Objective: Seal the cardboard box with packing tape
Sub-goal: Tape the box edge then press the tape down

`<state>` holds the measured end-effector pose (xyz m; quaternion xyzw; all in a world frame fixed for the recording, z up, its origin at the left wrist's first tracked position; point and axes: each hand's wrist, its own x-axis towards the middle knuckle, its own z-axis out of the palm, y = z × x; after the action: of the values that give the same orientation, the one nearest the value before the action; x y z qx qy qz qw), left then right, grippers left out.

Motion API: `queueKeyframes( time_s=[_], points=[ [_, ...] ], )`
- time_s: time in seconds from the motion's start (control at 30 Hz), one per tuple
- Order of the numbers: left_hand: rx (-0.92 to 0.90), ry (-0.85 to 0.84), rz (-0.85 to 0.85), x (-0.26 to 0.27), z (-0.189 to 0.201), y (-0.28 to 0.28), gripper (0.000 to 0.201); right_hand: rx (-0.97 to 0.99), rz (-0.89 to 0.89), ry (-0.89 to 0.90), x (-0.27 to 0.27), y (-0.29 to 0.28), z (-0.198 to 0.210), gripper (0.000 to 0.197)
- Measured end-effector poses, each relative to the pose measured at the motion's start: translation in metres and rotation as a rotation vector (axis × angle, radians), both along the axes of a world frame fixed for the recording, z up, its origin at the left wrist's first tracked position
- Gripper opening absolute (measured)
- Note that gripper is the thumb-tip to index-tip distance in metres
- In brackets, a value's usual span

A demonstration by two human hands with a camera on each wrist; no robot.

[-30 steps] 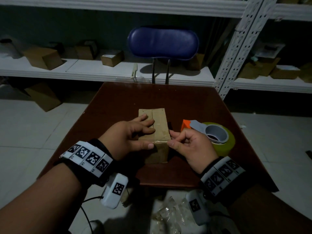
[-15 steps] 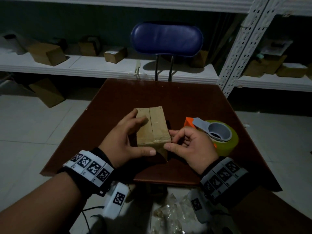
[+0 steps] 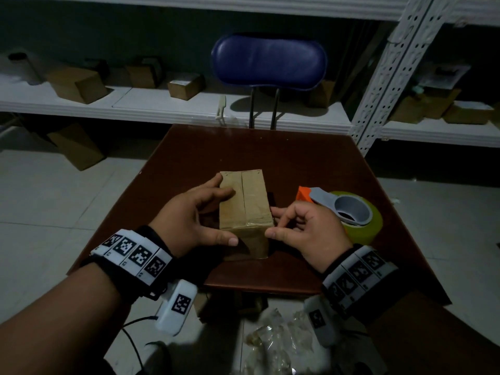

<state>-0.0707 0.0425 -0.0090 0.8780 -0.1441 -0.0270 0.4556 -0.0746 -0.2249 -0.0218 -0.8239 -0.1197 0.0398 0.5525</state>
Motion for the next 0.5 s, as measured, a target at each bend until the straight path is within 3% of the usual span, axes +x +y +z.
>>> queueKeyframes(
  time_s=[0.07, 0.13, 0.2, 0.37, 0.5],
  points=[
    [-0.031, 0.020, 0.049, -0.003, -0.002, 0.003, 0.117, 0.028, 0.005, 0.020, 0.000, -0.001, -0.002, 0.026],
    [-0.171, 0.060, 0.121, -0.010, -0.004, 0.004, 0.122, 0.060, 0.001, 0.033, -0.001, -0.002, -0.003, 0.025],
    [-0.274, 0.073, 0.170, -0.018, -0.007, 0.004, 0.102, 0.107, -0.006, 0.057, -0.002, -0.002, -0.005, 0.023],
    [-0.192, -0.030, 0.149, -0.030, -0.014, 0.002, 0.046, 0.237, -0.004, 0.114, -0.006, -0.002, -0.012, 0.022],
    [-0.268, 0.010, 0.133, -0.032, -0.012, 0.005, 0.023, 0.371, -0.016, 0.163, -0.004, -0.002, -0.015, 0.018]
  ],
)
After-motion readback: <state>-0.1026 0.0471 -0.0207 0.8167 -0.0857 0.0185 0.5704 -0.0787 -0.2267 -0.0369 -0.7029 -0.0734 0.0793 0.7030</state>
